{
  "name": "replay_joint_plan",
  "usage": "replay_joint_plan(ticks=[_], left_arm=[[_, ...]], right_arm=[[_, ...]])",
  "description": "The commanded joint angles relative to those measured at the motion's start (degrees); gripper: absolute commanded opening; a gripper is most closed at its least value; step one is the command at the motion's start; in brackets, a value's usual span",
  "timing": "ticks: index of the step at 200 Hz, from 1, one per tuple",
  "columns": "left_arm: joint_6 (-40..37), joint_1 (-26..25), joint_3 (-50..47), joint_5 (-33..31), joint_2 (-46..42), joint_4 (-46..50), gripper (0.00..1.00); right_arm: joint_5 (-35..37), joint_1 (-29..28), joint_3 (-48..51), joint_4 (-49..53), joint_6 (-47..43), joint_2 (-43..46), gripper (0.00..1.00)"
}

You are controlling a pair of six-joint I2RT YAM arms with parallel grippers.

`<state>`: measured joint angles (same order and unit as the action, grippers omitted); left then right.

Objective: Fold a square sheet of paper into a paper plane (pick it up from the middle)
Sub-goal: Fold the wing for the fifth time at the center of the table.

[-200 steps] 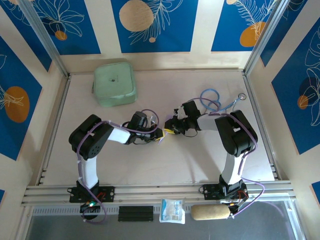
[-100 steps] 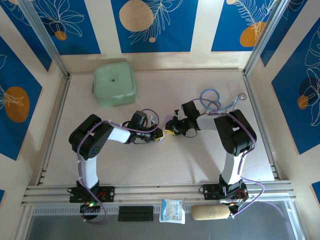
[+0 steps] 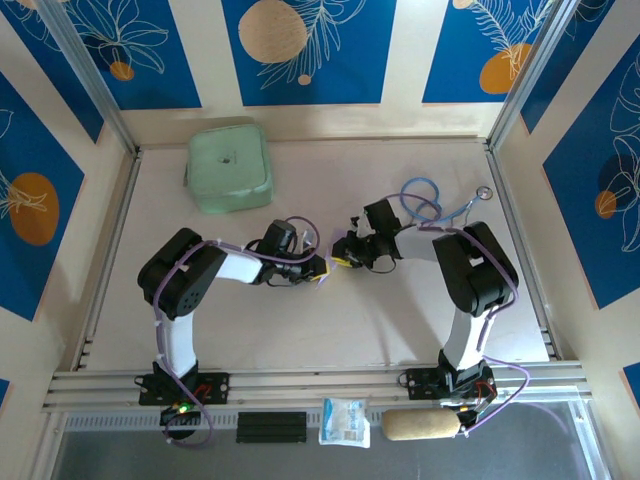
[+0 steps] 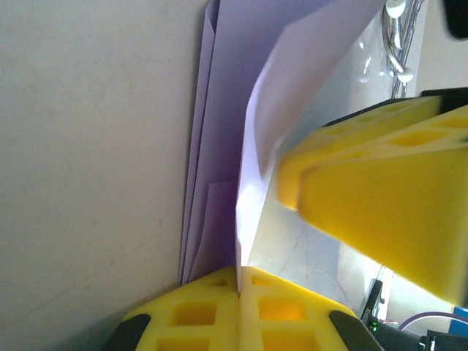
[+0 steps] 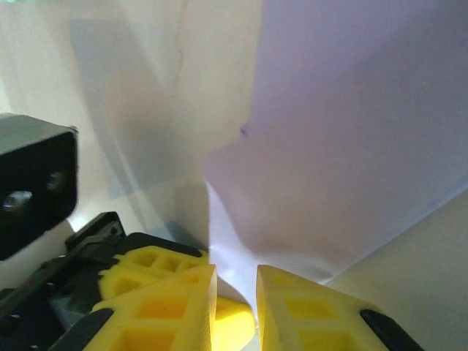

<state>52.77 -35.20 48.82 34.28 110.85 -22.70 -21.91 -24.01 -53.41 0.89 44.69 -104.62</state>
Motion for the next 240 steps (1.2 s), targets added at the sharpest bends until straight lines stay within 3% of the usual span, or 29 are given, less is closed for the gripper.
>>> replay_joint_plan(ticks=[1, 126, 169, 240], left_arm=[[-2.77, 0.84, -0.5, -3.65, 2.88, 10.79, 0.02], [-2.54, 0.67, 0.3, -3.42, 2.03, 12.57, 0.06], [-2.37, 0.65, -0.76, -3.09, -1.73, 14.23, 0.15], [-4.2, 0.49, -1.15, -5.1, -8.64, 20.21, 0.19]], right_arm=[[2.47, -0.66, -2.59, 3.58, -2.23, 0.9, 0.22], [5.6, -1.44, -4.86, 7.48, -2.32, -5.45, 0.17], [6.7, -1.31, -5.3, 9.31, -2.39, -6.94, 0.16], [6.27, -1.35, -5.66, 9.74, -2.42, -7.18, 0.16]])
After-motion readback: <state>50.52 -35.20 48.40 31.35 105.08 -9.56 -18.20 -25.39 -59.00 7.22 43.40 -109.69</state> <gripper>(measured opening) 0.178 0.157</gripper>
